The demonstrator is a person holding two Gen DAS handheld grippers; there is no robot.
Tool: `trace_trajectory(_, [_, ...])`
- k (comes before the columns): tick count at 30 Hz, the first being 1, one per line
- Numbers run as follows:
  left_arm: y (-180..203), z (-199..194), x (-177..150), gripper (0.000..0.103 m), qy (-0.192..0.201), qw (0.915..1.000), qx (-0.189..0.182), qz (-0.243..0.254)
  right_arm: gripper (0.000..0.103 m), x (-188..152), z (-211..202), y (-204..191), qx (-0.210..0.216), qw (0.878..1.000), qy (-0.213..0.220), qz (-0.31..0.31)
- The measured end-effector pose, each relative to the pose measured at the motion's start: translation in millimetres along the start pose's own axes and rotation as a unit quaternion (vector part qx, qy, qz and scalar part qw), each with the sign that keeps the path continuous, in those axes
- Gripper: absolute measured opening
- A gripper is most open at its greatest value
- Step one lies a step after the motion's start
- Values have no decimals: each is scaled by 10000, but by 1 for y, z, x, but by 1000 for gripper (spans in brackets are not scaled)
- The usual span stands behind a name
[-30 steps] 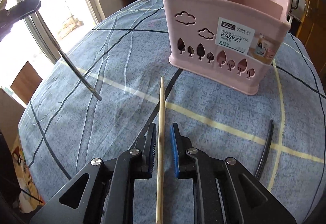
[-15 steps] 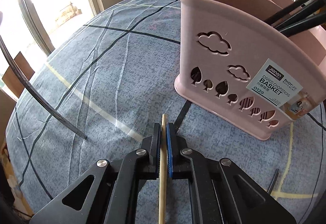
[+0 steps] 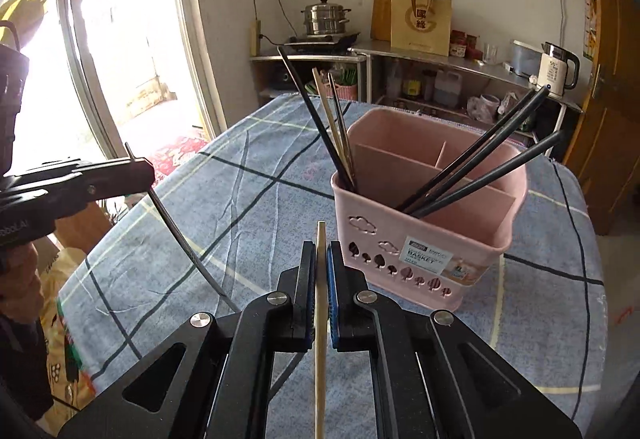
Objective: Organize utensils
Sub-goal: 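Lift the wooden chopstick with the right gripper while the left gripper holds the metal chopstick over the basket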
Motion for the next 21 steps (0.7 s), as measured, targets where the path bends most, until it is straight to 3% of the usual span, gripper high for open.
trace_trajectory(13, [18,1,22,4,14,9999,-97,127,5,26,-47,7,-96,9973,732,28])
trace_trajectory(21, [34,4,67,4,198,9993,-154,294,5,67,-68,18,-171,9888,1473,149])
Point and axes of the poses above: each gripper's, at about its wrist camera, not at the fingertips, and z roughly the way its jaws point, y to its right, x to its top, the point moved 7 cm from there along z, roughly the way its jaws point, and after that the axes turned 2 degrees about y, right-handed, at the moved point
